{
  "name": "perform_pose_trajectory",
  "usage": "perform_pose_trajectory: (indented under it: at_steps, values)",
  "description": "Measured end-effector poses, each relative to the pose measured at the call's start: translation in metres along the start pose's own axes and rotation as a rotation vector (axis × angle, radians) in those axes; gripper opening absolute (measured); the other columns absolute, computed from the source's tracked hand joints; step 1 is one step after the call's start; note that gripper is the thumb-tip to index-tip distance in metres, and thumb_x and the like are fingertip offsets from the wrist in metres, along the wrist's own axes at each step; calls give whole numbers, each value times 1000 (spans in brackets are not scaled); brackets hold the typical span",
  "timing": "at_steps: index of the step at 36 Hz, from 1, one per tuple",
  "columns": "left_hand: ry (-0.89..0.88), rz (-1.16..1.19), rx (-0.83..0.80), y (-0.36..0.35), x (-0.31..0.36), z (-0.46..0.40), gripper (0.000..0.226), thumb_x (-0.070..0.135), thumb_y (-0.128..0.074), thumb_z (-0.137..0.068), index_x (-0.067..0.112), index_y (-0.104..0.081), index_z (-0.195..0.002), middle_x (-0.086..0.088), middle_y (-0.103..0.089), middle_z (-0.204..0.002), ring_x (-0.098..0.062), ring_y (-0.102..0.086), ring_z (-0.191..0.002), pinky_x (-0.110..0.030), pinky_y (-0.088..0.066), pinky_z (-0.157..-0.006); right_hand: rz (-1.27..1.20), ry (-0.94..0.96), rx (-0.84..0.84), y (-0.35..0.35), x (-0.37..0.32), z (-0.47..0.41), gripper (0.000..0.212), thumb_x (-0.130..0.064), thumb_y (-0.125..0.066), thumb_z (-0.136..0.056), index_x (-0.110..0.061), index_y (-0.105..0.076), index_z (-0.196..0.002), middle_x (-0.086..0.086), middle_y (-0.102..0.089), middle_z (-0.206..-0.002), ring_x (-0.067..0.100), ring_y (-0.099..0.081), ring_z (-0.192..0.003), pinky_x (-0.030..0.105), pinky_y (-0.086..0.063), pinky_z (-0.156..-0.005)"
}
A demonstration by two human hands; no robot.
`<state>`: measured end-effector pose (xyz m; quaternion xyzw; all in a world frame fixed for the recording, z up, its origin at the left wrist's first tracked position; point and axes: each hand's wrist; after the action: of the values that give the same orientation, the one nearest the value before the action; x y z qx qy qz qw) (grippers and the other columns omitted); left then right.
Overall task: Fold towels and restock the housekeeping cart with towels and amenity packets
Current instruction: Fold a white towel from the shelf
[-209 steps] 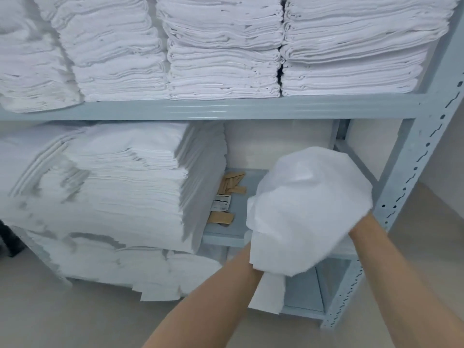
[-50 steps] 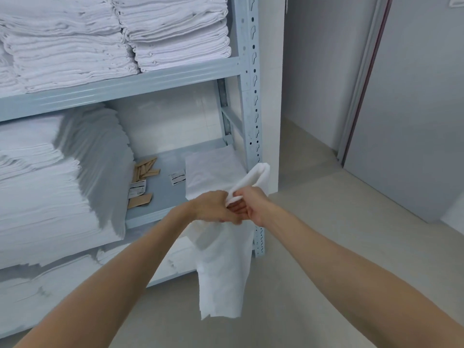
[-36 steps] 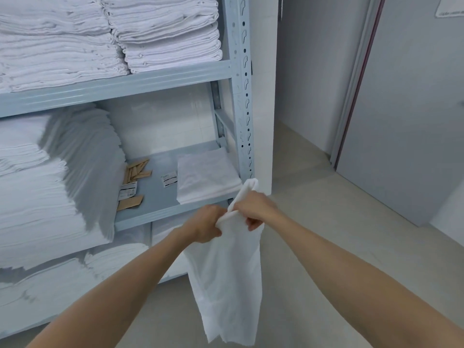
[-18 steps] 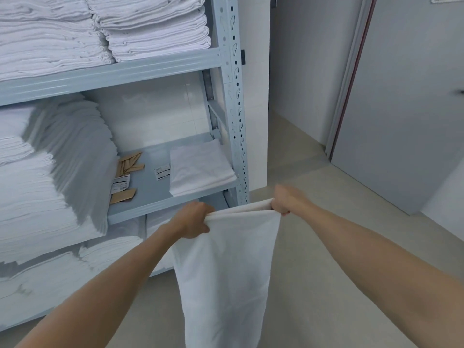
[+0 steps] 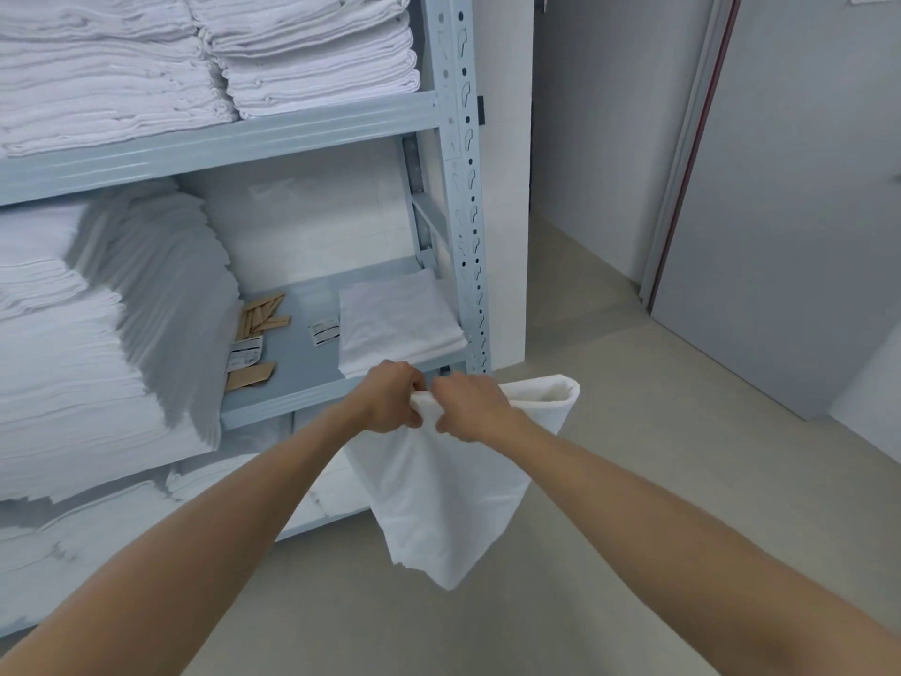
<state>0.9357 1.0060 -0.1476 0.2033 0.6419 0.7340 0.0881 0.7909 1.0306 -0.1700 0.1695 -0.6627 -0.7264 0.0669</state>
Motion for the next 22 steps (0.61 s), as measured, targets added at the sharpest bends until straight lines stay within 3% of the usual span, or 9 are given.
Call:
perform_pose_trajectory:
  at_steps: [4, 8, 11, 14, 17, 22]
  values:
    - [48, 23, 85, -3, -20, 10, 36, 22, -81, -78, 21, -61, -108, -3, -66, -105, -22, -56, -92, -33, -44, -72, -12, 10, 83, -6, -7, -9, 18, -31, -63, -94, -20, -67, -108, 5, -68, -99, 27, -66, -94, 33, -36, -68]
    - [58, 94, 362, 3, -50, 34, 52, 32, -79, -82, 20, -47, -120, 1, -57, -93, -23, -52, -78, -34, -36, -65, -37, 6, 133, 6, -12, -21, 20, -32, -59, -96, -18, -67, -109, 8, -69, -107, 30, -64, -101, 33, -38, -71]
    - [170, 351, 506, 1, -83, 58, 59, 31, -86, -76, 20, -48, -120, 1, -61, -94, -22, -59, -76, -38, -47, -66, -49, -1, 162, 25, -17, -29, 18, -32, -59, -96, -21, -68, -107, 7, -68, -104, 29, -64, -94, 32, -37, -69]
    - [326, 708, 467, -12, -111, 75, 66, 25, -91, -70, 23, -47, -119, 3, -67, -103, -16, -67, -90, -38, -57, -82, -44, 18, 182, 49, -31, -35, 15, -31, -60, -95, -24, -70, -104, 3, -68, -96, 27, -64, -89, 31, -36, -67]
    - [382, 825, 361, -31, -126, 80, 75, 29, -93, -65, 20, -50, -126, 3, -66, -114, -18, -64, -106, -38, -52, -93, -21, 64, 207, 73, -49, -38, 9, -31, -62, -94, -25, -68, -93, -1, -60, -83, 24, -60, -78, 31, -33, -63]
    - [366, 1004, 338, -50, -127, 80, 63, 29, -97, -58, 38, -58, -106, 17, -67, -111, -10, -63, -106, -32, -52, -87, 32, 170, 236, 106, -78, -38, 23, -35, -63, -93, -28, -54, -73, -7, -47, -70, 22, -48, -70, 31, -26, -57]
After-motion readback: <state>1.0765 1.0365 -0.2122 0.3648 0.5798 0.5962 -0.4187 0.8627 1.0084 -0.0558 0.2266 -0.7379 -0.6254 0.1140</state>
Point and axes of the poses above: each hand's wrist, its own z-axis away from the middle knuckle, its own y-axis out of the back of the hand, x = y × z
